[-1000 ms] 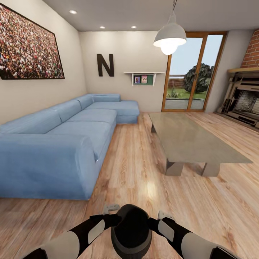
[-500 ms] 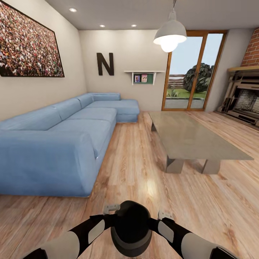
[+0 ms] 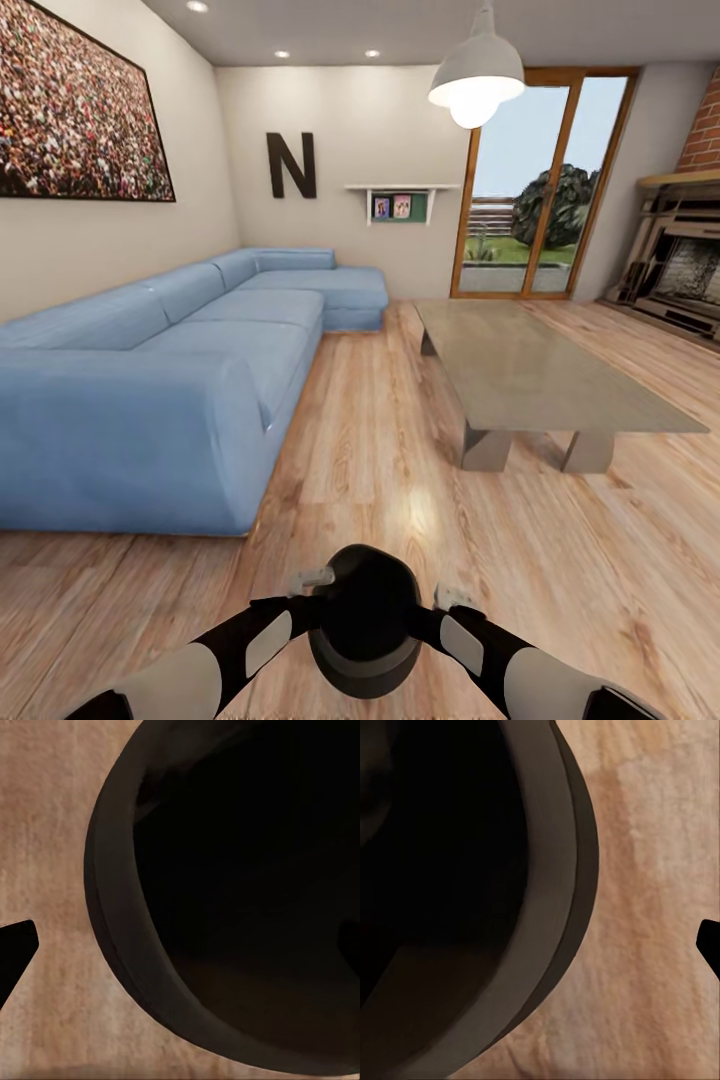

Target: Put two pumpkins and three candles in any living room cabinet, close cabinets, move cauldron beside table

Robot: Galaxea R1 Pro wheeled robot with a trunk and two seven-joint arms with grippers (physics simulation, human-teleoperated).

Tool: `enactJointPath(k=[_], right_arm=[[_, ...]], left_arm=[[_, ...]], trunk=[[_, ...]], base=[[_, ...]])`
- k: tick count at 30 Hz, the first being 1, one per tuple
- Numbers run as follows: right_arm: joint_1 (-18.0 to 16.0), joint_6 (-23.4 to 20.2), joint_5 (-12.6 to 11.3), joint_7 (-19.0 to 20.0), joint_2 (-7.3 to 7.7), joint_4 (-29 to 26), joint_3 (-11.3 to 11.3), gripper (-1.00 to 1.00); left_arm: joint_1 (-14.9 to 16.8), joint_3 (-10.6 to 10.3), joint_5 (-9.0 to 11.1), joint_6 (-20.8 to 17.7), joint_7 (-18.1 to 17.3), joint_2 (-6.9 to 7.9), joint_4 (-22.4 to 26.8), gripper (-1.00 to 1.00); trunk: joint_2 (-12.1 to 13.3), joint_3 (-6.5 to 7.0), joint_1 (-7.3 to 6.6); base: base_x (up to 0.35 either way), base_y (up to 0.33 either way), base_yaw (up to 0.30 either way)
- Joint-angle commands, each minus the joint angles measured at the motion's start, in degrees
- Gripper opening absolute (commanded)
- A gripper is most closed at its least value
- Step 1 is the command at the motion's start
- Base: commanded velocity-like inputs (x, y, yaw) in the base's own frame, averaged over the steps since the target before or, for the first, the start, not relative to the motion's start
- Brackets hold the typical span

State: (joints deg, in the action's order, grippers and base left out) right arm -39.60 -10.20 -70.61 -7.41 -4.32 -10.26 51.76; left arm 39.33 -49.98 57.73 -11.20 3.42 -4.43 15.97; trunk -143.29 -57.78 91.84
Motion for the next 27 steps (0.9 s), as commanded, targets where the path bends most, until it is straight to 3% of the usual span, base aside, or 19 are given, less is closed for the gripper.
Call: enactJointPath(k=[1, 9, 27], right_arm=[[0.0, -0.2, -0.3, -0.4, 0.02, -0.1, 0.4, 1.00], [0.0, -0.1, -0.3, -0.3, 0.02, -0.1, 0.4, 1.00], [0.0, 0.5, -0.3, -0.3, -0.02, -0.4, 0.4, 1.00]], left_arm=[[0.0, -0.4, 0.5, -0.1, 0.4, 0.03, 0.1, 1.00], [0.0, -0.4, 0.5, -0.1, 0.3, -0.05, 0.1, 1.00], [0.0, -0.3, 0.5, -0.1, 0.3, -0.23, 0.3, 1.00]], trunk=[[0.0, -0.28, 0.01], [-0.1, -2.05, 0.22], [-0.1, -2.05, 0.22]], base=[[0.000, 0.000, 0.000], [0.000, 0.000, 0.000], [0.000, 0.000, 0.000]])
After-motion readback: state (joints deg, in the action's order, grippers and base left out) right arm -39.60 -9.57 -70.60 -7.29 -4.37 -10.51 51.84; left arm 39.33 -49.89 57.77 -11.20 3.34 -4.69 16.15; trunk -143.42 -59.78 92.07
